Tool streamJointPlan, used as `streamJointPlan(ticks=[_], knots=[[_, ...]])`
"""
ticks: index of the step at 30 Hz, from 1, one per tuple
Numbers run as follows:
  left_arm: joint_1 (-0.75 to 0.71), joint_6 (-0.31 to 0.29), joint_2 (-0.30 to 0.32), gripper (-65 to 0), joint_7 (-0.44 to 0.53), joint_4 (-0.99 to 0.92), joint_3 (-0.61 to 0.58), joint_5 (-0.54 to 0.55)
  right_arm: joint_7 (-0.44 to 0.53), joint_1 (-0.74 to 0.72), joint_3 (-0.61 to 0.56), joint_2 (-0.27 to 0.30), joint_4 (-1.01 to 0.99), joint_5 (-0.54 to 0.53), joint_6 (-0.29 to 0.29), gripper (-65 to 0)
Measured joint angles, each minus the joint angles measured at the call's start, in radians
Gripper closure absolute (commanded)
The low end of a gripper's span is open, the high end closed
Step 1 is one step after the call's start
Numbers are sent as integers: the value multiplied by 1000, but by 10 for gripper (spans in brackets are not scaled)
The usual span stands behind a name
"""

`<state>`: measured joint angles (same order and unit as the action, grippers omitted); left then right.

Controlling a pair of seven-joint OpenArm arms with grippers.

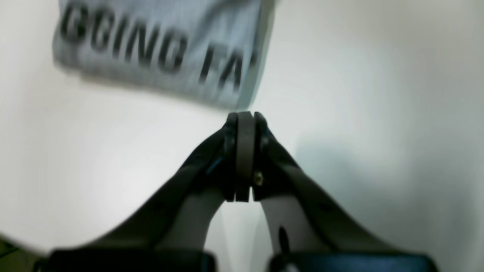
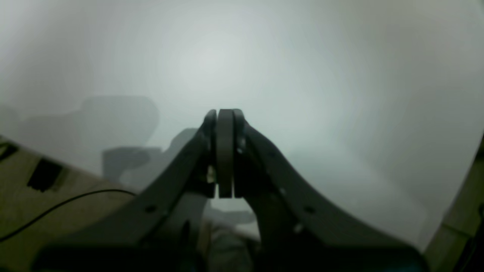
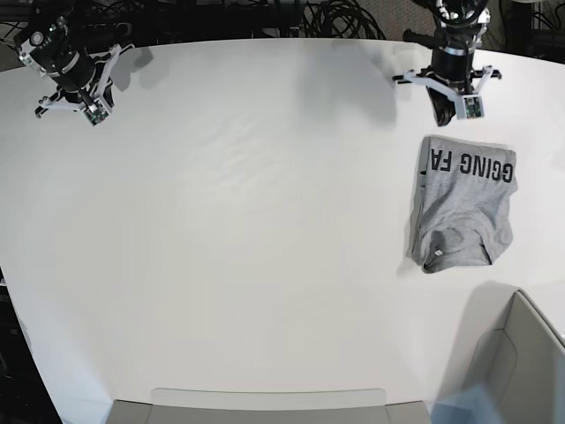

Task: Fold the T-shirt properly

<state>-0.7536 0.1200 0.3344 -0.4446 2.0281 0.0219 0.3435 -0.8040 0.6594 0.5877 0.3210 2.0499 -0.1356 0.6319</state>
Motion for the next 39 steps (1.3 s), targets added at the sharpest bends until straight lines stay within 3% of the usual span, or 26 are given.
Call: streamJointPlan(ticks=[5,9,12,14,18,21,23,26,29,33,35,39], knots=[[-198,5,-2,0,2,-1,1,-2,10,209,68,63,5,-5,-1,0],[-353,13,-2,0,3,3,0,-1,40,436,66,83,3,-32,-4,0],[-422,120,-19,0,0,-22,-38,-6,71,546,26,88,-19,-126,-3,0],[-418,172,-35,0,-5,-88,-76,-7,84,536,-55,128,-95,-145,-3,0],[-276,207,-45,0,-89,-313,-151,9,123,390,-291,224,-359,-130,-7,0],[-163,205,-49,0,-124,-439,-158,-4,164,244,-441,243,-573,-129,-7,0],[-83,207,-85,0,-162,-530,-152,-9,215,142,-537,244,-724,-135,-11,0],[67,208,-124,0,-240,-735,-152,-8,293,-36,-742,256,-983,-54,-15,0],[196,195,-151,0,-223,-964,-157,-1,405,-179,-959,249,-1210,8,-22,0],[285,195,-147,0,-130,-1184,-157,-2,541,-273,-1170,237,-1398,45,-23,0],[320,202,-143,0,-63,-1273,-157,-8,566,-303,-1231,224,-1453,57,-23,0],[391,203,-155,0,37,-1429,-157,-8,585,-384,-1231,163,-1542,53,-23,0]])
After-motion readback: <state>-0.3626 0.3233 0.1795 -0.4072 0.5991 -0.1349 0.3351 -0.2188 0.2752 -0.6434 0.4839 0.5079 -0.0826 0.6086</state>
